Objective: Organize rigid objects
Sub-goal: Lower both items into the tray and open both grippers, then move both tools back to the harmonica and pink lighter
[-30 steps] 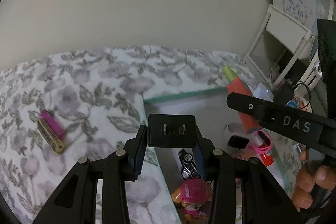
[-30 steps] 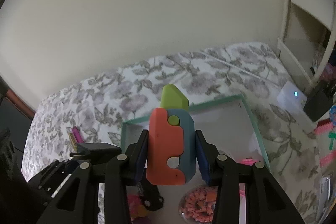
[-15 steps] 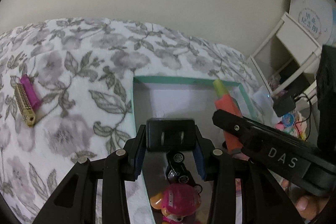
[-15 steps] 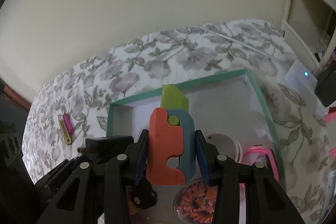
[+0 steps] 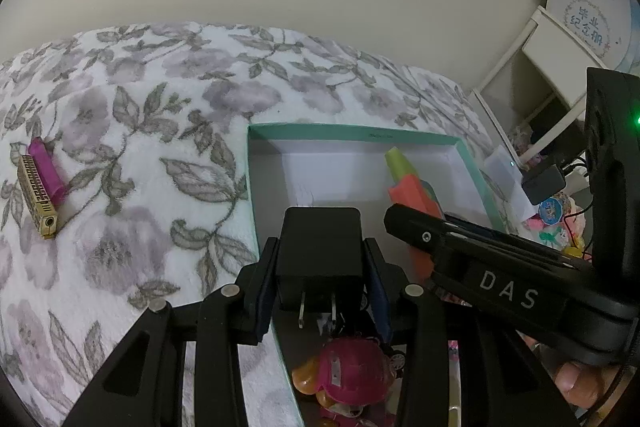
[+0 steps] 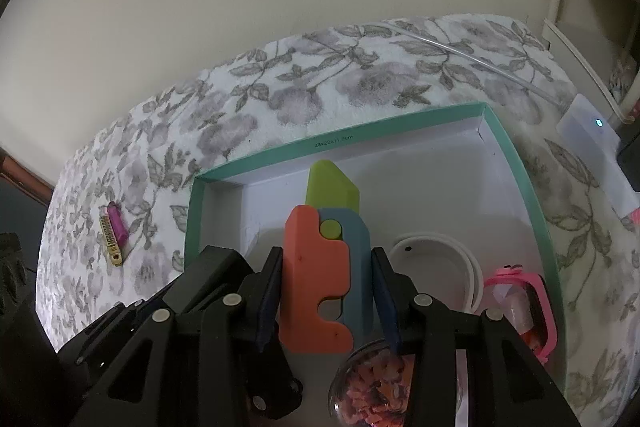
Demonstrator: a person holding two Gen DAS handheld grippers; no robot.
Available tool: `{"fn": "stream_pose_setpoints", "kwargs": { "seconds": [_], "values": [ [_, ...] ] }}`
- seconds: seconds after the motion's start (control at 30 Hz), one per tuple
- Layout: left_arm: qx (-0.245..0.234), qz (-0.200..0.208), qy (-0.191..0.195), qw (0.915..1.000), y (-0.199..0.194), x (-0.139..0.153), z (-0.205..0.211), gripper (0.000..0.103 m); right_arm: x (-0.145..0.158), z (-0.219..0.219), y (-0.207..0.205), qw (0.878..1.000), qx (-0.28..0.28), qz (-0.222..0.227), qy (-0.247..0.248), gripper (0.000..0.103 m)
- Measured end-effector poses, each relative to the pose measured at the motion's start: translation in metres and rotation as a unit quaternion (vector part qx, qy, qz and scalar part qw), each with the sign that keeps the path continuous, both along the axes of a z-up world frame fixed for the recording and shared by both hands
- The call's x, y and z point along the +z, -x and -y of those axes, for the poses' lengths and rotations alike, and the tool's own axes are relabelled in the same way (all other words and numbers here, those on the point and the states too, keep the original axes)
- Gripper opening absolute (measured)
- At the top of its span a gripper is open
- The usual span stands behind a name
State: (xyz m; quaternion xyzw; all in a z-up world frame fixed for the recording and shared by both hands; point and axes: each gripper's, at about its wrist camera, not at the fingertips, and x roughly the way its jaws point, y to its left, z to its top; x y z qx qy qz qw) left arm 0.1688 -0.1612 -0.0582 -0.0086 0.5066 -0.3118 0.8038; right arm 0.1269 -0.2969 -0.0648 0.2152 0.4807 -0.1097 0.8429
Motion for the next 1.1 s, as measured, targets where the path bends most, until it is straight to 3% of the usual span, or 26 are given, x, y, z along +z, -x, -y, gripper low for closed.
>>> {"fn": "stream_pose_setpoints", "kwargs": {
  "seconds": [0.4, 0.5, 0.7, 0.93, 0.97, 1.03, 1.1],
  "values": [
    [-0.009, -0.015, -0.004, 0.9998, 0.0, -0.003, 0.003, 0.048, 0.001, -0.001, -0.002, 1.0, 0.003, -0.005, 0.008, 0.046],
    [-0.011, -0.014, -0.003, 0.9998, 0.001, 0.001, 0.003, 0.053, 0.006, -0.001, -0.001, 1.0, 0.003, 0.001, 0.014, 0.047],
    [-0.014, 0.0, 0.006, 0.9999, 0.002, 0.017, 0.001, 0.053, 0.03, 0.0, 0.004, 0.999, -0.003, 0.03, 0.026, 0.047],
    [0.025, 0.006, -0.006, 0.9996, -0.007, 0.038, -0.016, 0.054, 0.059, 0.004, 0.016, 0.997, -0.019, 0.068, 0.042, 0.047],
    [0.036, 0.008, -0.008, 0.9993, -0.009, 0.041, -0.021, 0.056, 0.061, 0.004, 0.017, 0.996, -0.02, 0.069, 0.044, 0.047],
    [0.056, 0.009, -0.009, 0.9983, -0.014, 0.045, -0.03, 0.062, 0.064, 0.003, 0.018, 0.996, -0.023, 0.07, 0.049, 0.06],
    [0.075, 0.012, -0.01, 0.997, -0.018, 0.048, -0.038, 0.072, 0.064, 0.003, 0.019, 0.996, -0.022, 0.071, 0.053, 0.062]
  ]
}}
